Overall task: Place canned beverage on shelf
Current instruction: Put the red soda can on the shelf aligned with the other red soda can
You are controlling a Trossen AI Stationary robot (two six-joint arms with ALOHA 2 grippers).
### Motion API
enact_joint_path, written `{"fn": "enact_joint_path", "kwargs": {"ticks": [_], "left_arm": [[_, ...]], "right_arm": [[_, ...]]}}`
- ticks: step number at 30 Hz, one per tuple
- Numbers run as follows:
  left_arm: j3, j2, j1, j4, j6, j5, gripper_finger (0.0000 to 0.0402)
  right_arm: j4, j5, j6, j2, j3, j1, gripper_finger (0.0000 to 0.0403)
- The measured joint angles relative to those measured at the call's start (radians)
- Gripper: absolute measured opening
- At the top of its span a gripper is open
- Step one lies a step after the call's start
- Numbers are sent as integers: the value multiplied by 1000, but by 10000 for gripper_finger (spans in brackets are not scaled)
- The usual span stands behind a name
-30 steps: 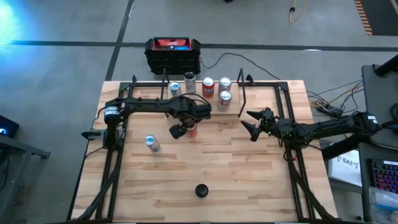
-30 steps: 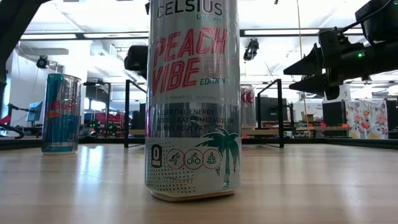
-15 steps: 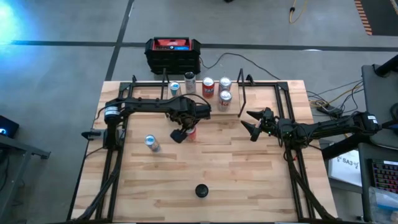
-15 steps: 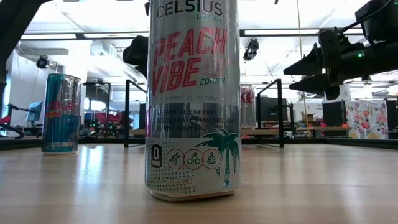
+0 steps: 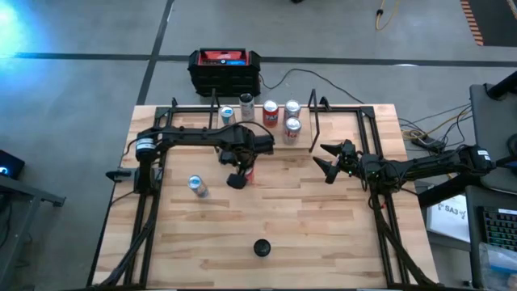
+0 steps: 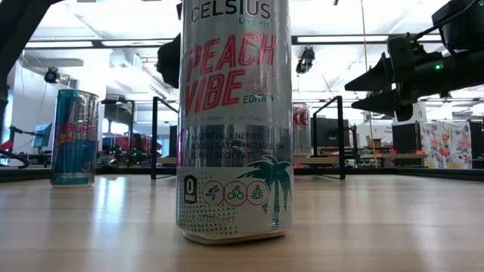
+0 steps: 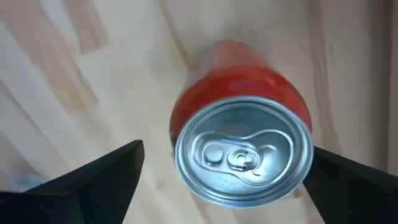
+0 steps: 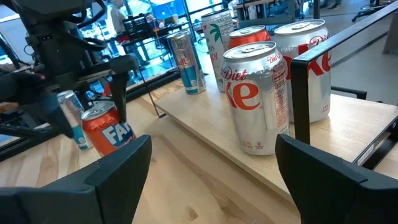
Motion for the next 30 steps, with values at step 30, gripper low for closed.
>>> {"fn": "enact_joint_path", "kwargs": {"ticks": [30], "left_arm": [[-1,51,0,-30,-453,-33,396]], "right_arm": [[0,0,0,0,0,0,327]]}}
